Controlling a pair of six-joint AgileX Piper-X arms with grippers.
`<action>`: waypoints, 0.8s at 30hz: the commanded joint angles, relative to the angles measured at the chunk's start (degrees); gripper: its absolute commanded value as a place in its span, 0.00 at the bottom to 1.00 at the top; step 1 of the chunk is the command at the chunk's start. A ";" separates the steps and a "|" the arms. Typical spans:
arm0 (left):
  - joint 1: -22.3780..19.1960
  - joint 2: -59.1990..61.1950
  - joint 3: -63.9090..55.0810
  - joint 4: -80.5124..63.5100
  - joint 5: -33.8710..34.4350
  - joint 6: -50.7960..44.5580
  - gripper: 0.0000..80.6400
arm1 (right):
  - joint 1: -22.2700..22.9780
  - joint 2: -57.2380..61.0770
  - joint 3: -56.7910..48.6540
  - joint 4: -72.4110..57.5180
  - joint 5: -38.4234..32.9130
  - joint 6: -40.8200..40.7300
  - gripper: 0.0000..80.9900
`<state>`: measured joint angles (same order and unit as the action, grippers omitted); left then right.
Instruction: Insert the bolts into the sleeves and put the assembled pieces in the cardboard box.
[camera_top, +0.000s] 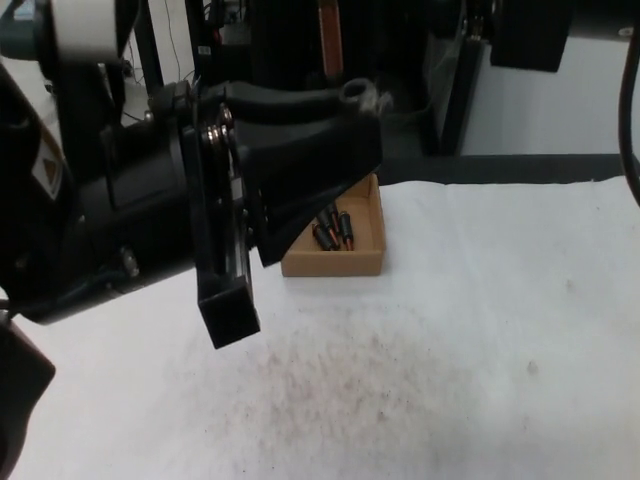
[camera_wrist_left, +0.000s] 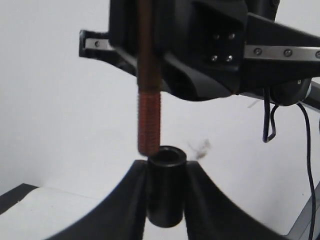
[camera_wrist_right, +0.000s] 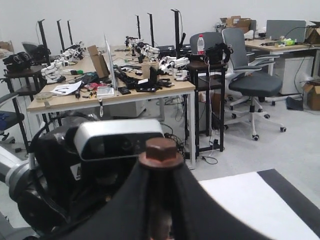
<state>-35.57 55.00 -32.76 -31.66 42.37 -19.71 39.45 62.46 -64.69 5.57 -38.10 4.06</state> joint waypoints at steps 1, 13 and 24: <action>0.03 -0.17 -0.06 1.20 -0.29 0.01 0.00 | -0.13 -0.86 -0.24 -3.40 0.11 -0.22 0.01; 0.03 -0.29 -0.06 -0.79 -0.29 0.26 0.00 | -0.27 -0.86 -0.24 -1.29 0.11 -0.22 0.01; 2.29 -0.29 -0.06 -2.43 -0.29 -0.03 0.00 | -3.40 -1.09 -0.24 -1.29 -1.71 -0.22 0.01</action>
<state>-33.23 55.00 -32.76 -33.85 42.23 -19.47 36.64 62.46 -64.60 4.65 -38.92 3.94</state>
